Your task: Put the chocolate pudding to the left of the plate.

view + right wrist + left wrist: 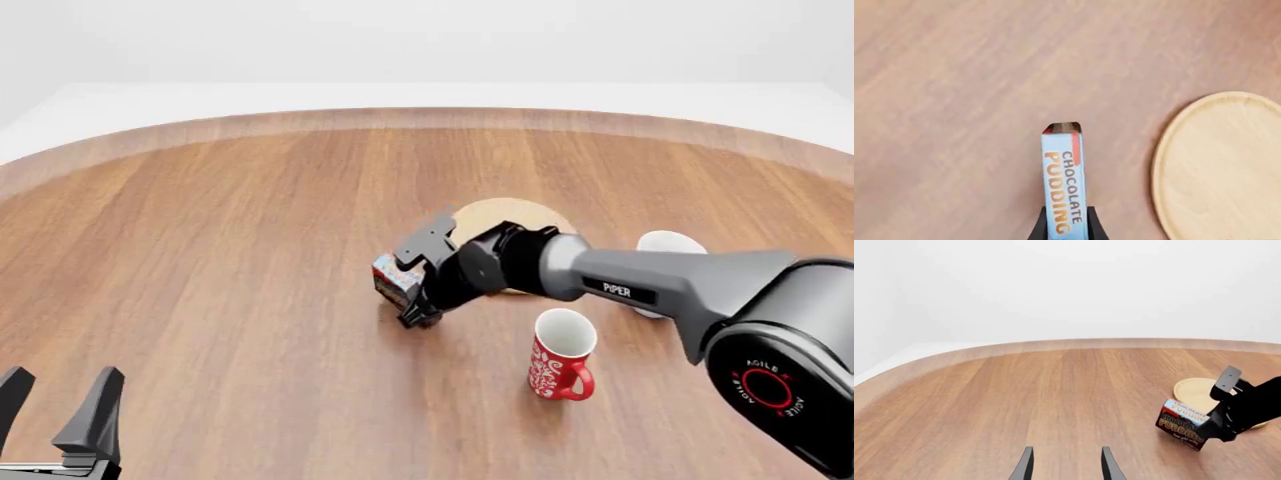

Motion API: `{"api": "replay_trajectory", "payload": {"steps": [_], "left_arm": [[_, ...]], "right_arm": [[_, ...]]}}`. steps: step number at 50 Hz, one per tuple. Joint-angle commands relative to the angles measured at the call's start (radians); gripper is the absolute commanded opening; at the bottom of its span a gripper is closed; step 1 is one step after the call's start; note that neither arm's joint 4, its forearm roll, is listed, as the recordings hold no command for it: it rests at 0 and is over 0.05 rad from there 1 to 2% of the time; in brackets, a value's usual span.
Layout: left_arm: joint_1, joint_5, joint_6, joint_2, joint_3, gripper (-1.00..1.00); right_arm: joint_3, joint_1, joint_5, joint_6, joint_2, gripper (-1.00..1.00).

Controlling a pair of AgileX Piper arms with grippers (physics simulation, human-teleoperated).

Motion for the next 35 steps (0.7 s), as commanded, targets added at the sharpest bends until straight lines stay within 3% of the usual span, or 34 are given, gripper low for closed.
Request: {"api": "replay_trajectory", "payload": {"steps": [1,20,35], "left_arm": [[0.000,0.000,0.000,0.000,0.000,1.00],[0.000,0.000,0.000,0.000,0.000,1.00],[0.000,0.000,0.000,0.000,0.000,1.00]], "right_arm": [[0.054,0.030,-0.029,0.032,-0.065,-1.00],[-0.002,0.001,0.058,-0.004,-0.181,-1.00],[-0.175,-0.030,0.189,-0.049,-0.181,-1.00]]}}
